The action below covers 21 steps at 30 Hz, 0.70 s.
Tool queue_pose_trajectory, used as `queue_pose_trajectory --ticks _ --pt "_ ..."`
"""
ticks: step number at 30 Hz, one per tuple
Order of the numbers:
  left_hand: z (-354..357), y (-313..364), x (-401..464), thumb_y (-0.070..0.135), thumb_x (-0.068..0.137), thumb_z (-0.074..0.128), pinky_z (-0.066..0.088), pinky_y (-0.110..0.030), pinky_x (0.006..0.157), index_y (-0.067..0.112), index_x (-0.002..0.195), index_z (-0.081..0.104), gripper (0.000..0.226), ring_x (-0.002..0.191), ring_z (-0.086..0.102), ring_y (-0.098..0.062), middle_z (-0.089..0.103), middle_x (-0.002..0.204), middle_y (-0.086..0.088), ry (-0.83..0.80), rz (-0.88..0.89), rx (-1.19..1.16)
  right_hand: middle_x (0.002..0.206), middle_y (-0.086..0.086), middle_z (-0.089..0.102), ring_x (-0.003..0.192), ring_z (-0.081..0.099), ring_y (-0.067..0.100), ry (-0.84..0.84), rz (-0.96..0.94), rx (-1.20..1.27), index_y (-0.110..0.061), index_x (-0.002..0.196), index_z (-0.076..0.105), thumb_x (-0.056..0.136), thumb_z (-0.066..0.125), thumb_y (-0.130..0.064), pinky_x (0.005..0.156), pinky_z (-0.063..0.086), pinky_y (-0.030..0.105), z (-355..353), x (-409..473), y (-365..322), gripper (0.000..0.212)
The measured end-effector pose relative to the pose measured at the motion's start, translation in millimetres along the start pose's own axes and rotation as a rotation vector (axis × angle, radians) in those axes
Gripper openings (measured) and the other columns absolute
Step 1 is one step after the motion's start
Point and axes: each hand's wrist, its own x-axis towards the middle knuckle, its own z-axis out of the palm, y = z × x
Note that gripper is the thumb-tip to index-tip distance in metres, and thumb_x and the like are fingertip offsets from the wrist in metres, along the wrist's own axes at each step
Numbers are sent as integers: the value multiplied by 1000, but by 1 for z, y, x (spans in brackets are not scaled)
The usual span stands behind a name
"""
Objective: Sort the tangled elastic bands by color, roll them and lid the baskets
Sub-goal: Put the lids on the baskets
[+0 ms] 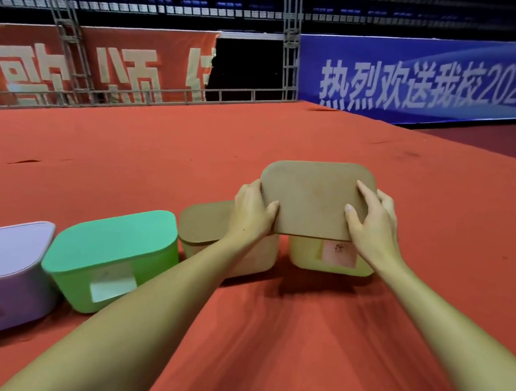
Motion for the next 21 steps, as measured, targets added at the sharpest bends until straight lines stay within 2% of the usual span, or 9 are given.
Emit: queue_pose_trajectory --ticks 4,7,10,13,15,21 --pt "43 11 21 25 95 65 33 -37 73 3 104 63 24 105 60 -42 70 110 -20 -44 -39 5 160 23 32 148 38 36 -38 62 -46 -21 159 45 104 60 -26 122 29 39 -2 24 22 58" --pt "67 12 30 28 96 65 38 -39 72 8 97 59 21 104 61 -43 70 107 -19 -72 -39 39 159 26 31 149 36 38 -75 130 -104 -23 160 42 103 58 -30 121 31 44 2 35 41 60" --pt "82 10 37 33 99 63 43 -41 71 9 100 59 25 104 64 -42 70 109 -17 -89 -14 125 157 27 36 149 35 39 -112 177 -141 -26 160 43 101 58 -35 121 34 48 9 43 57 61" --pt "93 7 41 40 102 60 50 -45 84 9 110 63 32 112 64 -41 72 115 -14 -109 25 246 157 27 36 147 38 43 -114 215 -176 -26 158 45 102 56 -36 120 35 49 14 48 65 58" --pt "99 5 42 46 103 57 46 -47 92 12 109 64 35 114 63 -39 74 113 -12 -120 57 339 159 28 35 147 39 45 -105 241 -208 -24 158 46 103 55 -36 120 35 49 14 51 69 57" --pt "108 3 46 50 106 46 37 -48 98 17 114 65 39 122 59 -37 75 117 -12 -133 73 471 154 26 46 141 46 43 -157 314 -283 -23 153 53 101 54 -45 116 39 49 16 57 80 56"
